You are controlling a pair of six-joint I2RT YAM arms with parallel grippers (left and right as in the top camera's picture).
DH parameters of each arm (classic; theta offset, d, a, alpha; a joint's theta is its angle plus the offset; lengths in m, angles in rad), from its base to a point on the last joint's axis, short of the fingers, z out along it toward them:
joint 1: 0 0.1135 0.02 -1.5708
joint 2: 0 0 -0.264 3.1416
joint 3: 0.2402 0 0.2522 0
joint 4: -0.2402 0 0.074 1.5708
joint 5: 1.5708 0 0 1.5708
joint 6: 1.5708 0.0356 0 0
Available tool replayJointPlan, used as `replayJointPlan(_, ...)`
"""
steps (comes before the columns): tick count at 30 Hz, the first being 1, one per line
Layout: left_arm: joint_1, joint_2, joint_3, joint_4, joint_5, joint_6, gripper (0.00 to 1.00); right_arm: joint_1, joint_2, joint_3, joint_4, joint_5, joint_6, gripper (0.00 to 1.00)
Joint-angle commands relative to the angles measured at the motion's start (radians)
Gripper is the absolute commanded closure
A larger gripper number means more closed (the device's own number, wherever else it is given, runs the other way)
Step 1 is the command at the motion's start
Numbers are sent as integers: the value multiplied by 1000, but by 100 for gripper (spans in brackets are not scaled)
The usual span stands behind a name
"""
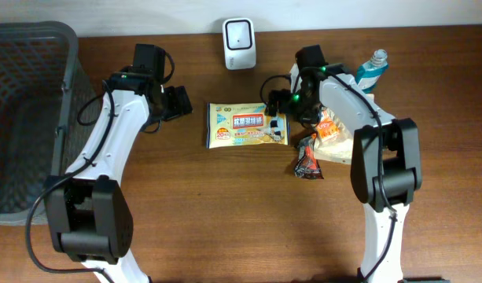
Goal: Scan the item barcode
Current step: 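Reach the right gripper to the wet-wipes pack and grasp its edge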
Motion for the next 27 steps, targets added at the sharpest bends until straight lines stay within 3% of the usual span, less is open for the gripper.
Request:
replayJointPlan(1,2,11,-4,2,-7,-15,1,14,45,-11,-8,-64,-50,13)
replayJointPlan(4,2,11,-4,2,-7,-15,1,28,46,-11,-8,-69,-49,24)
replayJointPlan(6,2,11,-4,1,-7,-15,1,42,46,-11,-11,-69,-46,37)
replayJointPlan(9,2,11,-4,1,-7,-15,1,50,46,-11,-10,-67,-42,60)
replayJointPlan(10,2,11,-4,1,-7,-15,1,50,46,-11,-10,-64,-40,72)
replayJointPlan(11,2,11,-4,1,-7,-15,1,48,45,-11,-10,-61,-28,91)
replayJointPlan(12,2,11,-4,1,-7,-15,1,43,44,-10,-10,-61,-14,96)
replayJointPlan(18,2,11,-4,1,-7,-15,1,3,-26,71,-95,-19,6,96)
replayJointPlan(27,2,11,-4,1,-7,-15,1,91,-237,338,-402,613,3,96)
